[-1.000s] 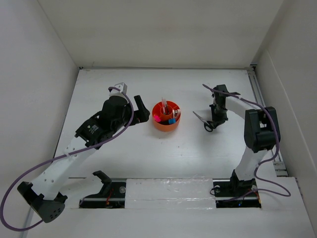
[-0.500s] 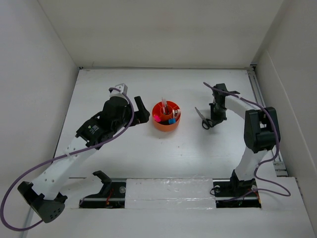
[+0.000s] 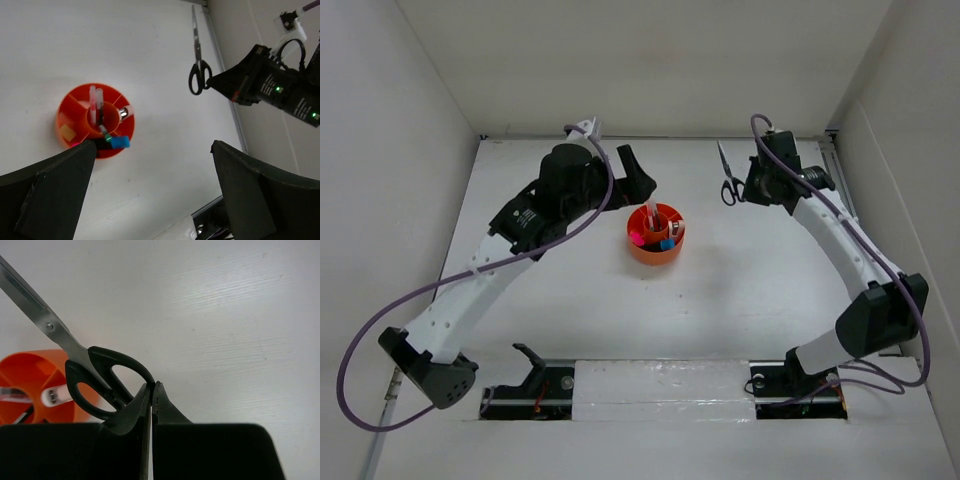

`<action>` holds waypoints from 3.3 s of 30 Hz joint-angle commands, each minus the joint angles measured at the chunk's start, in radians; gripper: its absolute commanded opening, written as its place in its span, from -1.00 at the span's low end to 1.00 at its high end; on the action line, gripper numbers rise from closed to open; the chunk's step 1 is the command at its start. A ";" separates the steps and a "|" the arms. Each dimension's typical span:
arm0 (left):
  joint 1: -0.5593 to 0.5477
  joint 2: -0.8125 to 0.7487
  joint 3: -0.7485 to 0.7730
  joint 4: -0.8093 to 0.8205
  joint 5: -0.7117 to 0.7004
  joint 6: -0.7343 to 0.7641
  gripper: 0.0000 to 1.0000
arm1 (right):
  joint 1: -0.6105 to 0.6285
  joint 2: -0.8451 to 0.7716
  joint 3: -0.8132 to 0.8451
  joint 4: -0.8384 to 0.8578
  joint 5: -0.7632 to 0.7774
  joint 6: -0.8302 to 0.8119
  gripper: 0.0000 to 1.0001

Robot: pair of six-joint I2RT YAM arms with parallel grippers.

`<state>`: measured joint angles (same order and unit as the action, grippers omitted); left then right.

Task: Sort the stationery into containers
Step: Pick up the scissors from the center of the board, then place the scissors in the storage box.

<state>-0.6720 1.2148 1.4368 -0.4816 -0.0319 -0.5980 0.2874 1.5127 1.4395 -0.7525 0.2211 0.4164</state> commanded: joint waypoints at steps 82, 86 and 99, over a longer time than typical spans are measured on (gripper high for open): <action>0.047 0.250 0.112 0.515 0.236 0.320 -1.00 | 0.069 -0.304 -0.102 0.367 -0.454 0.118 0.37; 0.179 0.319 0.142 0.603 0.489 0.294 -1.00 | 0.038 -0.358 -0.160 0.354 -0.476 0.096 0.37; 0.350 0.615 0.298 0.894 0.934 0.245 -1.00 | -0.001 -0.491 -0.258 0.228 -0.505 0.050 0.37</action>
<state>-0.3618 1.7912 1.7065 0.1829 0.6754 -0.3027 0.2951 1.0660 1.1778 -0.5053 -0.2634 0.4957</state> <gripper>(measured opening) 0.017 0.681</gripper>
